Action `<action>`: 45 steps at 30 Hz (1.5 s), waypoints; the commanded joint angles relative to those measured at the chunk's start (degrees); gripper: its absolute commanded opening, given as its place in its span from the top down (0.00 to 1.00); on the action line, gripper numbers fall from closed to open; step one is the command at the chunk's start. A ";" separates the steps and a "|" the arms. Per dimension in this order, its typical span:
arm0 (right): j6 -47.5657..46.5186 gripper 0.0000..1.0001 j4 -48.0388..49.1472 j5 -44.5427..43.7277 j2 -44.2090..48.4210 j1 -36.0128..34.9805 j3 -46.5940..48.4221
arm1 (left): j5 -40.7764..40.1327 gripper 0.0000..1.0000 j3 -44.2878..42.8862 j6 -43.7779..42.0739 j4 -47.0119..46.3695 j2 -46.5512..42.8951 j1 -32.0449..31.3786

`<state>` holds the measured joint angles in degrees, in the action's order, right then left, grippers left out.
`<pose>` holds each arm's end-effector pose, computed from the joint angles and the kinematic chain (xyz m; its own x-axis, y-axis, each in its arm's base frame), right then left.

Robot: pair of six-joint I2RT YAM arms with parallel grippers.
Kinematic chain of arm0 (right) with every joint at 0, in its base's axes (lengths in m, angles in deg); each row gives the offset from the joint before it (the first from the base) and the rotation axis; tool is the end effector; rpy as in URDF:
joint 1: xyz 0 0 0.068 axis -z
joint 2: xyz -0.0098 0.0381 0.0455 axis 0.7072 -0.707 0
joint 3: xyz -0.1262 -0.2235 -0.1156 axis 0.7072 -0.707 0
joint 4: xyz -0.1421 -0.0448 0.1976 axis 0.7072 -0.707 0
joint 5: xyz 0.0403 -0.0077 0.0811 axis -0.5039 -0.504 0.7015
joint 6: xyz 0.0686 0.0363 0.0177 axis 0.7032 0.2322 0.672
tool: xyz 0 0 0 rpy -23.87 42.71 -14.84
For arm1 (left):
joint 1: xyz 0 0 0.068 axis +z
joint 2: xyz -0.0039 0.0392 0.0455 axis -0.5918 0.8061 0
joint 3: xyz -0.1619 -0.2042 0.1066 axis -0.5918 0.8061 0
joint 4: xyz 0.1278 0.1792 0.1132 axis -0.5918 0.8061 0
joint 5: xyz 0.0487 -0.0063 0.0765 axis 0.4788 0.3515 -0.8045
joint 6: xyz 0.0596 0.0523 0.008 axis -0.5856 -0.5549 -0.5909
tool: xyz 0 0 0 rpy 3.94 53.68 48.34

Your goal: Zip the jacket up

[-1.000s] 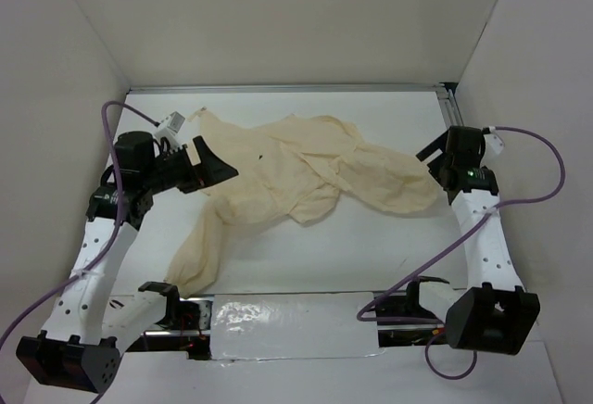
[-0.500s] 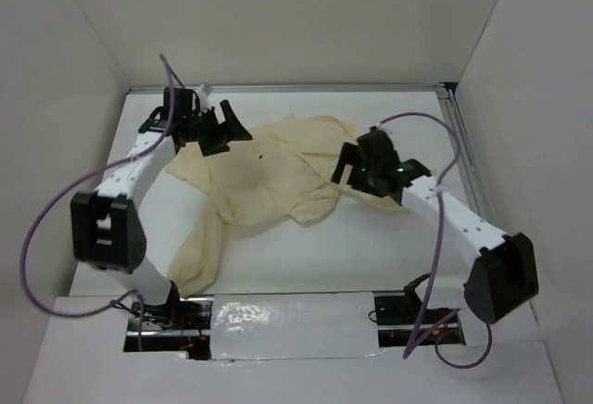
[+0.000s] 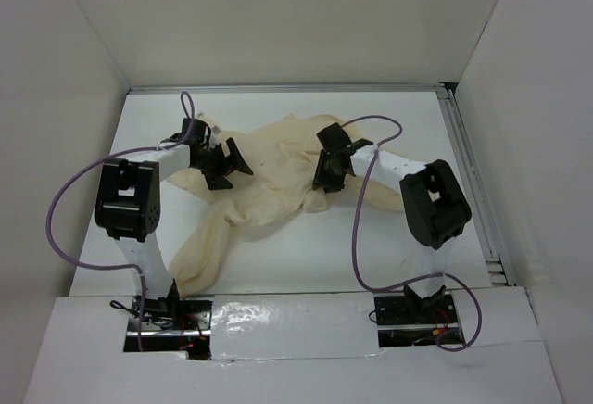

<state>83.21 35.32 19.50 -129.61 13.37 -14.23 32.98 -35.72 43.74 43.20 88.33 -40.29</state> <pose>0.3205 0.1975 0.1691 -0.9174 0.2029 -0.3422 0.0993 0.9498 0.2968 0.4018 -0.0596 0.1542 -0.8647 -0.4710 -0.1745 -0.2754 0.7351 -0.6195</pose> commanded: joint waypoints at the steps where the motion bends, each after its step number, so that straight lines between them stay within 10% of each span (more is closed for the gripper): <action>1: 0.65 0.59 -0.88 -3.63 -3.36 7.54 4.22 | 3.46 0.05 11.05 0.75 -2.80 -4.59 -4.31; 8: -6.12 0.52 -13.50 -8.65 -18.20 19.67 32.26 | 9.08 0.04 22.67 5.84 -4.39 -19.98 -26.82; 13: -17.71 0.37 -16.89 -3.20 -30.18 19.17 57.62 | 16.74 0.03 17.68 5.77 -5.55 -14.56 -40.71; 21: -23.27 0.11 -10.37 -2.40 -21.24 16.95 55.47 | 21.33 0.01 1.15 -0.12 -2.76 -10.05 -47.67; 33: -8.76 0.00 -3.44 -7.42 24.90 16.08 -5.79 | -1.10 0.01 11.87 3.83 4.12 -32.29 -29.04; 45: 11.54 0.18 -1.85 -10.75 32.67 -10.46 -26.71 | -12.34 0.01 -35.47 -1.62 12.37 10.89 -22.63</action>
<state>88.46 30.49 11.91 -97.19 4.78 -40.20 24.55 -62.21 43.61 51.51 89.22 -64.73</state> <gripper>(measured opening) 0.850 0.993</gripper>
